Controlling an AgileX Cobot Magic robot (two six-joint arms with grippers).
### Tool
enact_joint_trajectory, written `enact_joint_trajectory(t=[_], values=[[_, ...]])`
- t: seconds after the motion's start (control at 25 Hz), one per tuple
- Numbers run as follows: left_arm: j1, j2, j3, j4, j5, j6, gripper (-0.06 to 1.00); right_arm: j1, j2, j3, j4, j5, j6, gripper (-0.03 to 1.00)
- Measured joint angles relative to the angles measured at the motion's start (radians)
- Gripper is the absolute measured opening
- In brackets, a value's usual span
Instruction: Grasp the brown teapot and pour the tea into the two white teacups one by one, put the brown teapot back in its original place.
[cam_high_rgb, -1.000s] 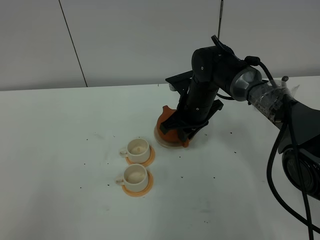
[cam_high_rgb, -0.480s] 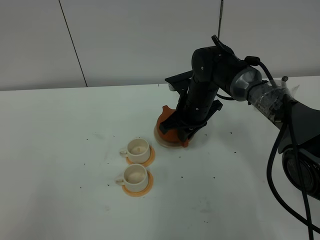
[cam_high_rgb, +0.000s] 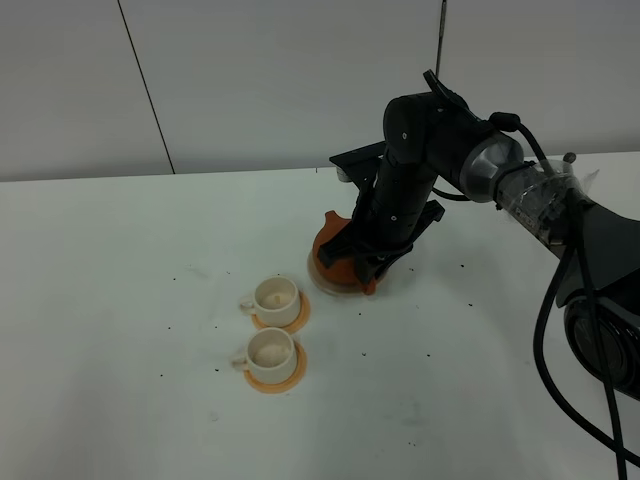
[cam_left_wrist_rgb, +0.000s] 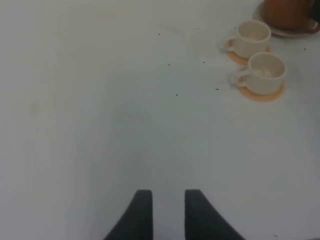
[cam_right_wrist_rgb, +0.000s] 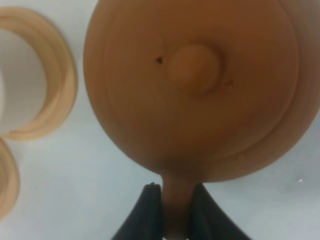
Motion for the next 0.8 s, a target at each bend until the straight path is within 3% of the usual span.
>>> enact_joint_trajectory(t=[0.8], values=[[0.0,0.0,0.0,0.0,0.0,0.0,0.23,0.007,-0.024,0.0,0.009,-0.007,-0.011,0.1]])
